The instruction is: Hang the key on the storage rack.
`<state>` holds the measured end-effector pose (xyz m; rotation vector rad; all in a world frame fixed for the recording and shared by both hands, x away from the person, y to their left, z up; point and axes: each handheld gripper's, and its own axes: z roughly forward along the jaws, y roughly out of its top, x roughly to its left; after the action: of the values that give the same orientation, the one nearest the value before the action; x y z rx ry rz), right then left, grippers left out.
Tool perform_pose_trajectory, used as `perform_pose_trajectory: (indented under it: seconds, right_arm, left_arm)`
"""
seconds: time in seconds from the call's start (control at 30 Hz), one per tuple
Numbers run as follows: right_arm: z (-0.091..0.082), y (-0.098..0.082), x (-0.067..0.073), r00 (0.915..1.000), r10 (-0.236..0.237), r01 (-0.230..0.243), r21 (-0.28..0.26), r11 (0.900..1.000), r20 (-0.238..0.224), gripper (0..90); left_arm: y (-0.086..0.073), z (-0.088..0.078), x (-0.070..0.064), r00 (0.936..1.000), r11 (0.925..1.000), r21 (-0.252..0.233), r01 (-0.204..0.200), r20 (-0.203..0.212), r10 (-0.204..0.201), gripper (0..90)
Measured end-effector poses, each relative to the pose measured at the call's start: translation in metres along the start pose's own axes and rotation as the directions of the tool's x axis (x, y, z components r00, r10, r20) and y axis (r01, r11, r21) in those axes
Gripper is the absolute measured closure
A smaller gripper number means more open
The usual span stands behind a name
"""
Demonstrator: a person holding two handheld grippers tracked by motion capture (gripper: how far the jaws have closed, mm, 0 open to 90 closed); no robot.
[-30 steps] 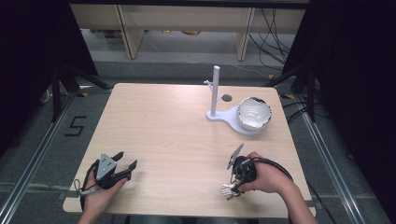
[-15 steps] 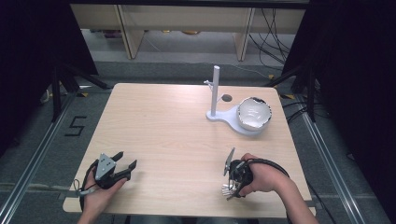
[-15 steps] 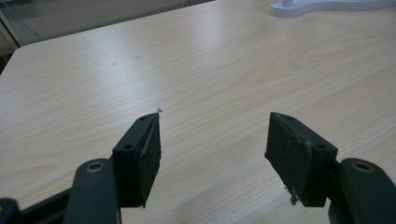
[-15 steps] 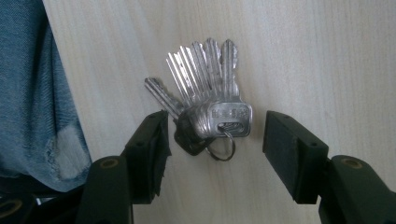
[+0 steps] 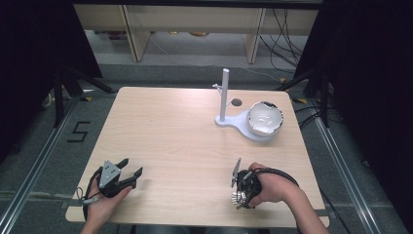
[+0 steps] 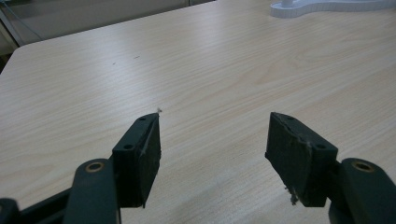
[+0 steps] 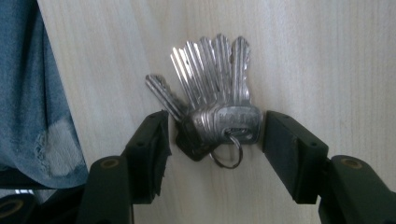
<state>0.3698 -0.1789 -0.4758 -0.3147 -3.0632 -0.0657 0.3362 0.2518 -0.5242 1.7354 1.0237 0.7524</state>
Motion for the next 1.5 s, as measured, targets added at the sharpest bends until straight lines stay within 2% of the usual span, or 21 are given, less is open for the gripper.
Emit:
perform_pose_trajectory:
  seconds: [0.1, 0.17, 0.27, 0.33, 0.4, 0.43, 0.5, 0.53, 0.6, 0.67, 0.7, 0.73, 0.8, 0.83, 0.9, 0.97, 1.07, 1.17, 1.23, 1.47, 1.5]
  right_arm:
    - [-0.001, 0.003, 0.001, 0.9998, 0.018, -0.018, 0.017, 1.000, 0.012, 43.4]
    - [0.000, 0.004, 0.000, 0.9998, -0.002, 0.001, 0.018, 1.000, 0.021, 44.4]
    - [-0.001, 0.006, 0.003, 0.9994, 0.012, -0.013, 0.037, 0.999, 0.032, 46.4]
    - [0.000, 0.006, 0.003, 0.9992, -0.011, 0.010, 0.023, 1.000, 0.040, 51.0]
    - [0.000, 0.007, 0.003, 0.9995, -0.005, 0.004, 0.026, 1.000, 0.032, 55.7]
    - [-0.001, 0.007, 0.003, 0.9993, 0.017, -0.018, 0.019, 1.000, 0.035, 62.5]
    - [-0.001, 0.007, 0.001, 0.9995, 0.015, -0.016, 0.014, 1.000, 0.029, 64.3]
    - [-0.001, 0.007, 0.003, 0.9988, 0.040, -0.040, 0.018, 0.999, 0.029, 64.5]
    - [-0.001, 0.009, 0.000, 0.9995, 0.017, -0.018, 0.024, 1.000, 0.027, 64.7]
    - [-0.001, 0.009, 0.000, 0.9996, 0.017, -0.017, 0.025, 1.000, 0.023, 64.7]
    - [-0.001, 0.009, 0.000, 0.9989, 0.045, -0.046, 0.033, 0.998, 0.013, 61.9]
    - [-0.001, 0.009, 0.000, 0.9989, 0.045, -0.046, 0.033, 0.998, 0.013, 61.9]
    - [0.000, 0.011, -0.002, 0.9996, 0.028, -0.028, 0.031, 0.999, -0.006, 52.9]
    - [0.000, 0.011, -0.002, 0.9991, 0.042, -0.042, 0.032, 0.999, -0.006, 52.0]
    - [-0.001, 0.013, -0.003, 0.9947, 0.103, -0.103, 0.034, 0.994, -0.002, 49.7]
    - [0.000, 0.014, -0.004, 0.9931, 0.117, -0.116, 0.031, 0.993, -0.008, 49.7]
    - [0.000, 0.017, -0.005, 0.9941, 0.108, -0.108, 0.036, 0.993, 0.002, 52.0]
    - [0.000, 0.018, -0.003, 0.9928, 0.119, -0.119, 0.042, 0.992, 0.018, 59.6]
    - [0.000, 0.019, 0.000, 0.9952, 0.097, -0.098, 0.028, 0.995, 0.011, 65.8]
    - [-0.001, 0.018, 0.002, 0.9968, 0.078, -0.079, 0.035, 0.996, 0.017, 66.2]
    - [0.000, 0.019, 0.001, 0.9986, 0.050, -0.050, 0.030, 0.998, 0.016, 65.9]
  left_arm:
    - [0.000, 0.000, 0.001, 0.9999, 0.9999, -0.006, 0.010, 0.008, -0.010, 34.8]
    - [0.000, 0.000, 0.001, 0.9999, 0.9999, -0.006, 0.011, 0.011, -0.011, 34.7]
    - [0.000, 0.000, 0.001, 0.9999, 0.9999, -0.003, 0.012, 0.011, -0.012, 34.7]
    - [0.000, 0.000, 0.000, 0.9999, 1.0000, -0.001, 0.010, 0.013, -0.010, 34.7]
    - [0.000, 0.000, 0.000, 0.9999, 1.0000, 0.003, 0.003, 0.016, -0.003, 34.8]
    - [0.000, 0.000, 0.000, 0.9999, 1.0000, -0.002, 0.005, 0.016, -0.005, 34.8]
    - [0.000, -0.001, 0.000, 0.9999, 1.0000, 0.005, 0.005, 0.014, -0.005, 34.8]
    - [0.000, -0.001, 0.000, 0.9999, 0.9999, 0.005, 0.009, 0.014, -0.009, 34.8]
    - [0.000, 0.000, 0.000, 0.9998, 1.0000, -0.001, 0.010, 0.017, -0.010, 34.8]
    - [0.000, 0.000, 0.000, 0.9998, 0.9999, -0.001, 0.012, 0.018, -0.012, 34.8]
    - [0.000, 0.000, 0.001, 0.9997, 0.9999, 0.000, 0.014, 0.018, -0.014, 34.8]
    - [0.000, 0.000, 0.001, 0.9997, 0.9999, 0.000, 0.014, 0.018, -0.014, 34.7]
    - [0.000, 0.000, 0.001, 0.9997, 0.9999, -0.001, 0.016, 0.020, -0.016, 34.8]
    - [0.000, 0.000, 0.001, 0.9997, 0.9999, -0.002, 0.017, 0.020, -0.017, 34.8]
    - [0.000, 0.000, 0.001, 0.9997, 0.9999, -0.001, 0.016, 0.020, -0.016, 34.8]
    - [0.000, 0.000, 0.000, 0.9997, 0.9999, -0.001, 0.014, 0.020, -0.014, 34.8]
    - [0.000, 0.000, 0.000, 0.9997, 1.0000, 0.002, 0.010, 0.020, -0.010, 34.8]
    - [0.000, 0.000, 0.000, 0.9997, 0.9999, 0.002, 0.012, 0.021, -0.012, 34.8]
    - [0.000, 0.000, 0.000, 0.9997, 1.0000, 0.005, 0.006, 0.024, -0.006, 34.8]
    - [0.000, 0.000, -0.001, 0.9998, 0.9999, 0.010, 0.002, 0.021, -0.003, 34.9]
    - [0.000, 0.000, -0.001, 0.9998, 1.0000, 0.009, 0.005, 0.019, -0.005, 34.9]
